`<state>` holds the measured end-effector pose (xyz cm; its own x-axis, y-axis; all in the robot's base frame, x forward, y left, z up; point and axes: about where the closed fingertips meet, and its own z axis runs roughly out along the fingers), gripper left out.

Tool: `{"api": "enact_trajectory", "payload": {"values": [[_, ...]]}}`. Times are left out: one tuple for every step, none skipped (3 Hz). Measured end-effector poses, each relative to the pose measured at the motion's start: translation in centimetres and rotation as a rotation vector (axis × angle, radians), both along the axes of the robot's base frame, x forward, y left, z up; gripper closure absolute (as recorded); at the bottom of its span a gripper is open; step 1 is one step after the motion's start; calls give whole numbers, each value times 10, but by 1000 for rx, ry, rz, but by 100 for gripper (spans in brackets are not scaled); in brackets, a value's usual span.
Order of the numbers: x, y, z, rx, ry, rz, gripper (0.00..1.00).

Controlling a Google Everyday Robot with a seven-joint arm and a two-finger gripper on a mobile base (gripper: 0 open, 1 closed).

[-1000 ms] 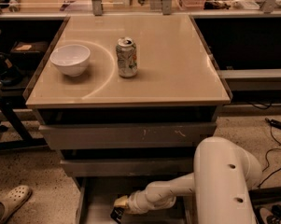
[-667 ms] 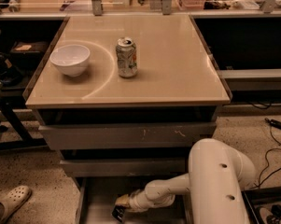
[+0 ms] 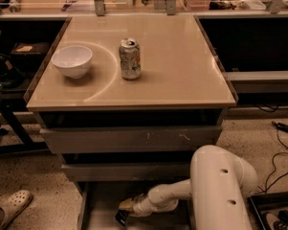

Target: Place rxbar chocolate into bottom drawer

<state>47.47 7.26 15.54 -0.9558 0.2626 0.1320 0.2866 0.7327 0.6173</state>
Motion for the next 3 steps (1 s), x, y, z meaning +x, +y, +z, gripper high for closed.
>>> {"api": "enact_trajectory", "payload": {"values": [[0, 0, 0, 0, 0, 0, 59], [0, 0, 0, 0, 0, 0, 36], [0, 0, 0, 0, 0, 0, 13]]}}
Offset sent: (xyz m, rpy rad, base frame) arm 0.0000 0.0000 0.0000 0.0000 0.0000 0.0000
